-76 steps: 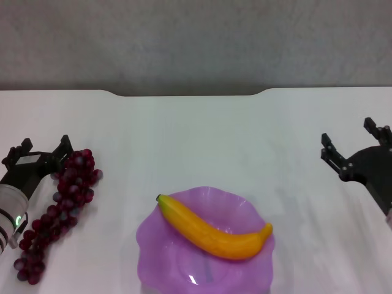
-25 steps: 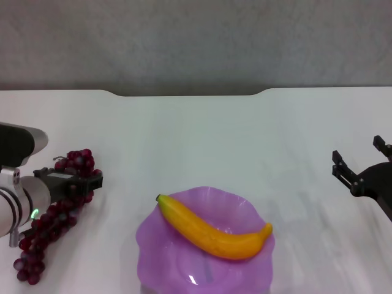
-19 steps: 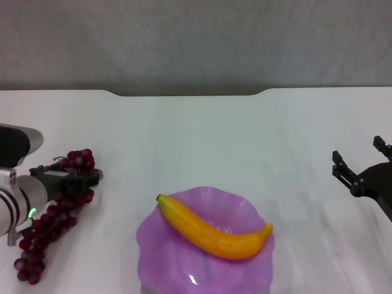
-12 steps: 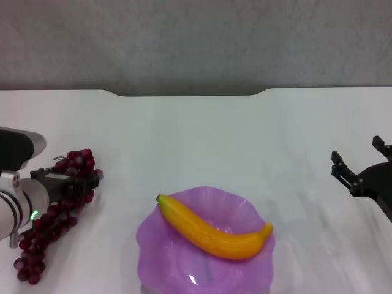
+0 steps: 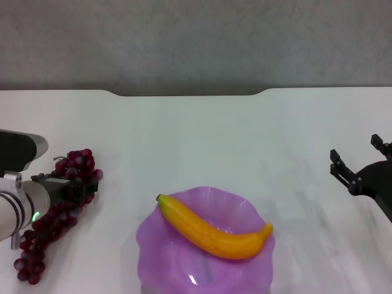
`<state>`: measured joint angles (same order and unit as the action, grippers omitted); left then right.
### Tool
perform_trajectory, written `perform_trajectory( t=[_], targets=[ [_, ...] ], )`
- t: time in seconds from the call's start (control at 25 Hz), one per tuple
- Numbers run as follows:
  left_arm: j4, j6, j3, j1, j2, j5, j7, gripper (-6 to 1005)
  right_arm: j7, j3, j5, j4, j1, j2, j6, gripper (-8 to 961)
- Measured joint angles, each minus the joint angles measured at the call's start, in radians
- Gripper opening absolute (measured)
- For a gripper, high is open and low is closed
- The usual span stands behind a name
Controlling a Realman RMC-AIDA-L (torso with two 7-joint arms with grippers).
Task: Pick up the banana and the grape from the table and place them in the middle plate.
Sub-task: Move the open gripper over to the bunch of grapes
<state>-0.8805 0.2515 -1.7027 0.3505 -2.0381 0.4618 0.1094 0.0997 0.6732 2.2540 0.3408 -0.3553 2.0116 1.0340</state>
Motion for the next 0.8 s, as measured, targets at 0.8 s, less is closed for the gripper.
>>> perform_trajectory(
  t=[0.8],
  targets=[
    [0.058, -0.085, 0.012, -0.005, -0.002, 0.000, 0.000, 445, 0.008, -0.006, -0.006, 0.001, 0.000, 0.002, 0.001, 894]
  ],
)
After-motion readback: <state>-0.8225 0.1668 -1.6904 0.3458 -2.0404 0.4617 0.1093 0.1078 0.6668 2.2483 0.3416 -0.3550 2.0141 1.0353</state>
